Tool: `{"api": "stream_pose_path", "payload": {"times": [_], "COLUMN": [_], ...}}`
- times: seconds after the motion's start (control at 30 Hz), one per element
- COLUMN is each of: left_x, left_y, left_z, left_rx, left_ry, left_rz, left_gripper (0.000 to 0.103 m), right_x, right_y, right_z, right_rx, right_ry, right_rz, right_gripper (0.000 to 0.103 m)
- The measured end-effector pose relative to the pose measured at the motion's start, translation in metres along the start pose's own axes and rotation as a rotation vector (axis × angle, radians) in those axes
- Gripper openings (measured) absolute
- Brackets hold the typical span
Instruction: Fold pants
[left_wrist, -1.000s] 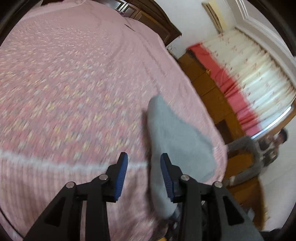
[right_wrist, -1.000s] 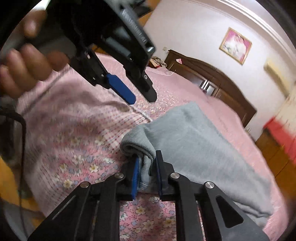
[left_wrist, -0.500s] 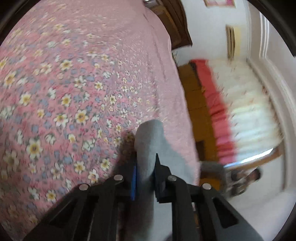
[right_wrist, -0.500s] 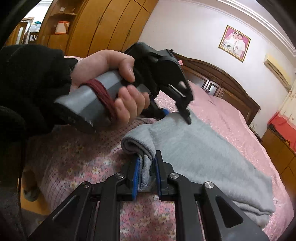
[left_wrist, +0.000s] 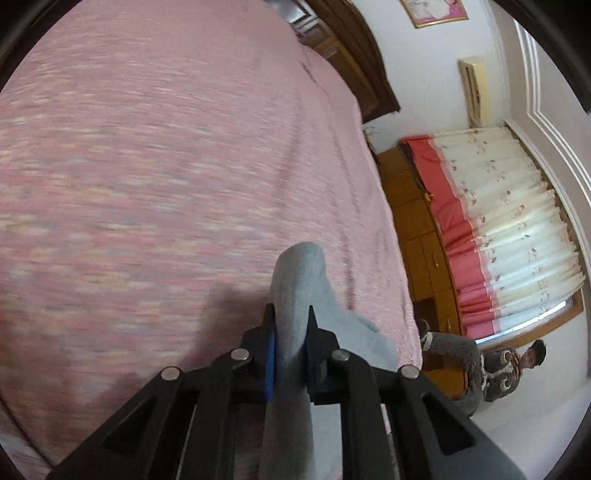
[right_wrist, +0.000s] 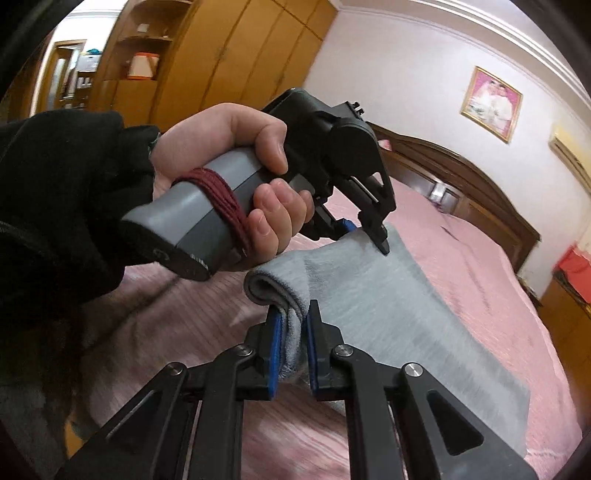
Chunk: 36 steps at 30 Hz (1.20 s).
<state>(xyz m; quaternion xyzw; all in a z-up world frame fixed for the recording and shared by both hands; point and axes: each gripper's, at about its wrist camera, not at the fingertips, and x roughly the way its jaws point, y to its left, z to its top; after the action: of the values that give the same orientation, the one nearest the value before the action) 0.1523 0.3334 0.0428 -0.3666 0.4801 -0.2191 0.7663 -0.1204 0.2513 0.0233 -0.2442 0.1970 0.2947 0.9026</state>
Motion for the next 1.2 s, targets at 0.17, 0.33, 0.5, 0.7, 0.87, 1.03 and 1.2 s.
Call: {"api": "stream_pose_path", "payload": {"times": [0.17,0.33,0.5,0.7,0.87,1.03,1.2], "left_x": [-0.033,-0.043,-0.038,-0.014,0.016,0.043,0.079], "left_y": [0.051,0.03,-0.037,-0.114,-0.164,-0.193,-0.212], "left_z": [-0.02,-0.029,-0.025,-0.032,-0.043,-0.049,-0.05], "left_rx": [-0.059,-0.091,0.028,0.159,0.239,0.281,0.314], "left_ry": [-0.024,-0.065,-0.056,0.005,0.029,0.059,0.107], "left_rz": [0.068,0.097,0.199,0.323,0.342,0.37,0.406], "left_gripper": [0.012,0.012,0.012,0.013,0.013,0.013,0.013], "right_x": [0.013,0.001,-0.021,-0.041,-0.055,-0.059,-0.059], "right_y": [0.031,0.001,-0.043,-0.094,-0.117,-0.134,-0.16], "right_z": [-0.003,-0.006,-0.023,-0.04,-0.054,-0.075,-0.09], "right_rx": [0.014,0.076,0.238,0.402,0.463,0.55,0.648], "right_ry": [-0.002,-0.063,-0.088,-0.11,-0.13,-0.148,-0.141], "right_rz": [0.112,0.132,0.141,0.096,0.06,0.043,0.035], "right_gripper": [0.012,0.012,0.012,0.012,0.012,0.012,0.012]}}
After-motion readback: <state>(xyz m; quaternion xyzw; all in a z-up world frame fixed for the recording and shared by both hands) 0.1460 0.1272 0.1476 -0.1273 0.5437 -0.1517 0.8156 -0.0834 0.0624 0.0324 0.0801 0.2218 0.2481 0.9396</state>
